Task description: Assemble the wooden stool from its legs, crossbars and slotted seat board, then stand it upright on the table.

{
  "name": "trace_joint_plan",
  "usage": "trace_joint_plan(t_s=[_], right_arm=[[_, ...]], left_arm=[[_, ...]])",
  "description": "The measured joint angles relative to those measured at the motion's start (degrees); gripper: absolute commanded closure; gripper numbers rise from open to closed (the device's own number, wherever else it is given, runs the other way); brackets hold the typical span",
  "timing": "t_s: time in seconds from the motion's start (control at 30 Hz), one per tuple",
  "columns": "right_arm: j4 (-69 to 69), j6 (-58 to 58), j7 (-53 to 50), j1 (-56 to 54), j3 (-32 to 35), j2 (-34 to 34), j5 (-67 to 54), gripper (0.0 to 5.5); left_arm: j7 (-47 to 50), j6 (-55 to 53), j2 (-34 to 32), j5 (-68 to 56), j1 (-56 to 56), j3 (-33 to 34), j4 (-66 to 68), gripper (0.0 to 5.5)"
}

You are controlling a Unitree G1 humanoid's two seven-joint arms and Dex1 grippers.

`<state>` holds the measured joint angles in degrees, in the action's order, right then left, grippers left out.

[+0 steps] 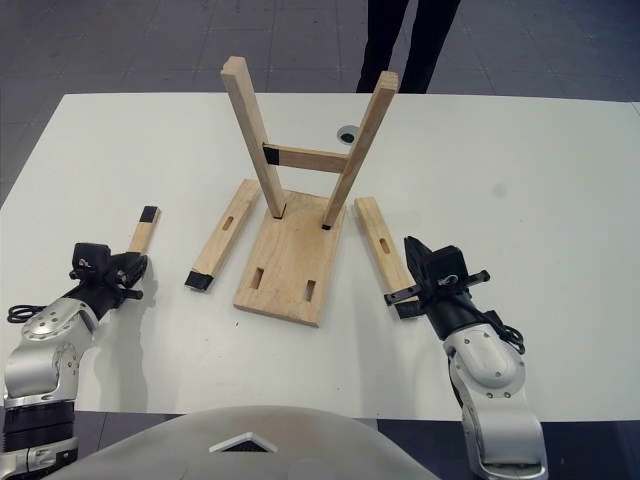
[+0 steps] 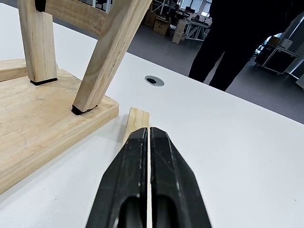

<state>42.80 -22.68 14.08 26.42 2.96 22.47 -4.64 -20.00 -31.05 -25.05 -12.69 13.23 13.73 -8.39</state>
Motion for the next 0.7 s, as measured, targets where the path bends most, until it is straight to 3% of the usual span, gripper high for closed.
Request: trace_joint_plan(t_s=[0.3,0.43,0.7], right_arm=[[1.86,0.04,-0.13,-0.13,1.56,-2.13,-1.38,5.4],[2.15,-0.45,0.68,-0.66,2.75,-3.65,-5.85,5.4],[2.59,-4.46,4.69,-1.56,3.1,-4.01,-17.32,5.4]], left_arm=[[1.65,0.5,-0.69,1.84,-0.83,-0.71,0.76,4.19],[2.53,3.55,1.89,1.2,1.05,0.43,-2.28,4.19],[6.85,28.6,6.93,4.96,2.0,2.45,-14.92,4.19]])
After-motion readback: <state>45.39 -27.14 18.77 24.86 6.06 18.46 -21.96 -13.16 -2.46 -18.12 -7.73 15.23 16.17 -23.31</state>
